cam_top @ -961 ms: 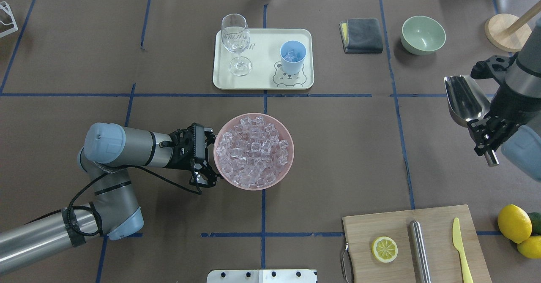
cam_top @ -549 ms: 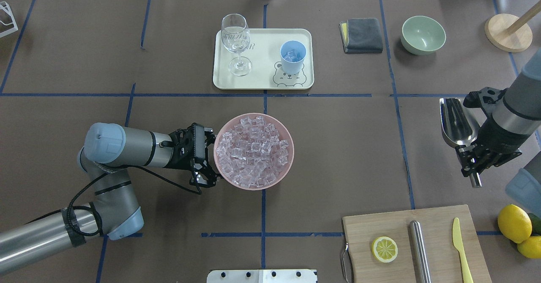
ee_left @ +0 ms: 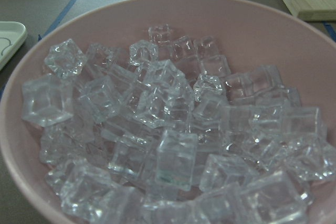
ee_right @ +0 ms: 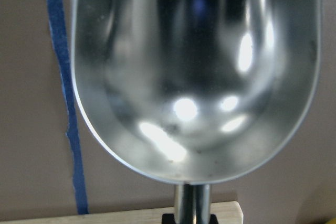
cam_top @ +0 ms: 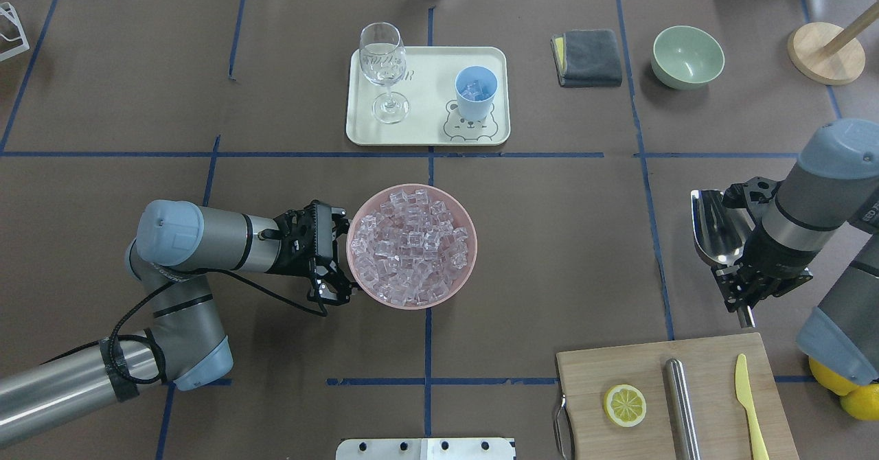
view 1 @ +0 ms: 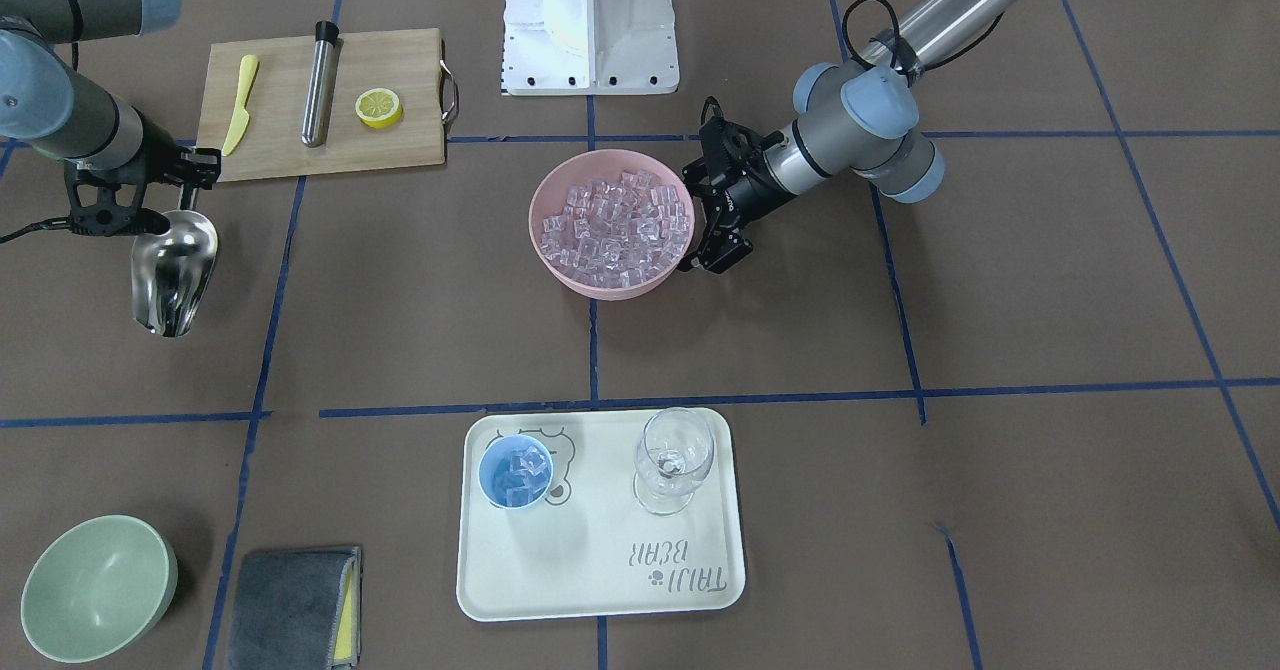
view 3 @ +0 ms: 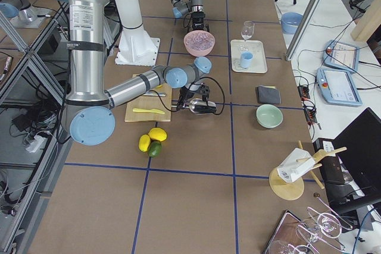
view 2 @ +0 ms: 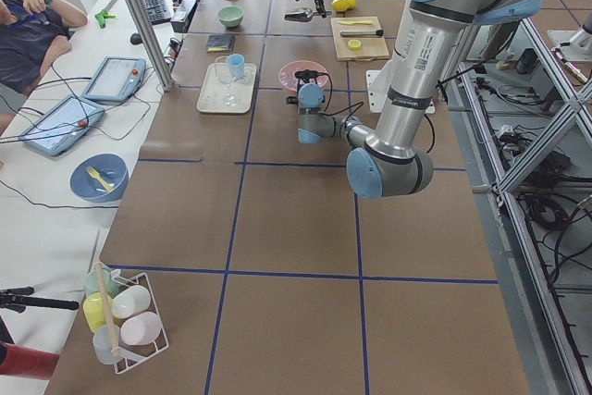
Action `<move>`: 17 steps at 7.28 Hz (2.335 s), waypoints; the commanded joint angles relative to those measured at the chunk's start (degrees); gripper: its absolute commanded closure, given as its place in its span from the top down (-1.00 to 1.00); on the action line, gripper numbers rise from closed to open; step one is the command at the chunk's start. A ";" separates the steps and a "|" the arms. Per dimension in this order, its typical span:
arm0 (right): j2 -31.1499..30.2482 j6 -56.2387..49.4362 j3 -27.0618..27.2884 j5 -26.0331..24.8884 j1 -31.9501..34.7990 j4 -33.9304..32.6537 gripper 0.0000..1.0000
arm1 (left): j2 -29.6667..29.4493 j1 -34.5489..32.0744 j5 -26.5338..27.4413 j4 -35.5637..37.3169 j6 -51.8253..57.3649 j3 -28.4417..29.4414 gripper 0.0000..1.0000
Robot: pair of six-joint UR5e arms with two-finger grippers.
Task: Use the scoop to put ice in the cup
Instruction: 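Lower the scoop onto the table and open the right gripper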
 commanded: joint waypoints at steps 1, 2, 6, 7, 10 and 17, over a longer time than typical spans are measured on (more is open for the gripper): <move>1.10 2.81 -0.63 -0.45 -1.82 0.04 -1.00 | 0.00 0.00 0.00 0.00 0.09 0.00 1.00; 1.10 2.73 -0.90 -0.45 -1.91 0.03 -1.00 | 0.00 0.00 0.00 0.00 0.09 0.00 1.00; 2.94 2.56 -3.09 -0.45 -2.79 0.12 -1.00 | 0.09 0.00 0.00 0.00 0.09 0.09 1.00; 3.29 2.29 -3.10 -0.36 -2.79 0.12 -1.00 | 0.09 0.00 0.00 0.00 0.09 0.09 1.00; 3.30 2.73 -3.10 -0.36 -2.79 0.12 0.07 | 0.09 0.00 0.00 0.00 0.09 0.09 1.00; 9.34 0.89 0.50 -1.15 10.18 -0.05 1.00 | 0.35 -0.61 -0.09 0.00 0.18 -0.09 1.00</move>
